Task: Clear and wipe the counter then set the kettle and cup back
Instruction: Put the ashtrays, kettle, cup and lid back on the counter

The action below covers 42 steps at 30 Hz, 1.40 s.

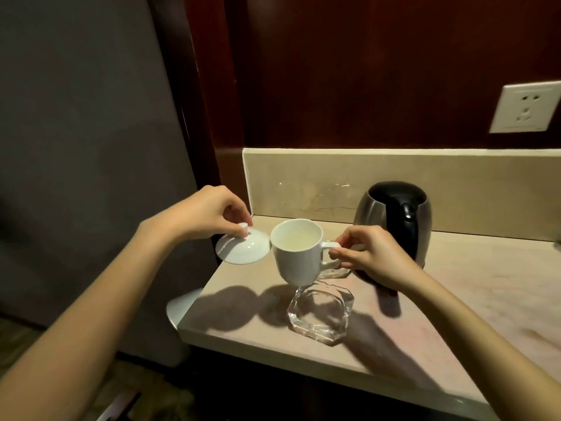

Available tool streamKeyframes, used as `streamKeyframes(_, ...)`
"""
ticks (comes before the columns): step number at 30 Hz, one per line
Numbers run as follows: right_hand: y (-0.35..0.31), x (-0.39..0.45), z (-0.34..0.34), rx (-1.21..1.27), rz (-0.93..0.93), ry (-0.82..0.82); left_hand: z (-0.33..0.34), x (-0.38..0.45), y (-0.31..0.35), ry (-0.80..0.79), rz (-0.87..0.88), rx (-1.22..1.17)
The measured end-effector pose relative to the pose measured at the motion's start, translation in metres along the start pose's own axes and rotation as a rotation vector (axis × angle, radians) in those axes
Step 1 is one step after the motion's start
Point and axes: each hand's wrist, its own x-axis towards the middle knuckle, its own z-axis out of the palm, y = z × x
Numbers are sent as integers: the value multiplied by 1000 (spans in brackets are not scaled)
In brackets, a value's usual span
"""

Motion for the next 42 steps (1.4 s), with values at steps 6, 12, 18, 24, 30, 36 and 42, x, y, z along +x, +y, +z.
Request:
streamKeyframes(6, -3, -50, -64, 112, 53, -14, -19, 4, 67, -45, 99, -33)
streamKeyframes(12, 23, -99, -122, 204, 156, 12, -6, 26, 141, -63, 262, -17)
streamKeyframes(18, 69, -142, -167, 187, 258, 129, 19, 58, 209, -99, 433, -62)
streamKeyframes(24, 120, -170, -200, 179, 362, 283, 58, 94, 271, -121, 593, -95)
streamKeyframes(30, 155, -181, -220, 193, 416, 372, 115, 142, 317, -148, 644, -8)
streamKeyframes(36, 181, -182, -231, 209, 413, 380, 152, 177, 342, -134, 631, -10)
streamKeyframes(42, 192, -174, -236, 241, 407, 361, 166, 191, 359, -125, 632, -25)
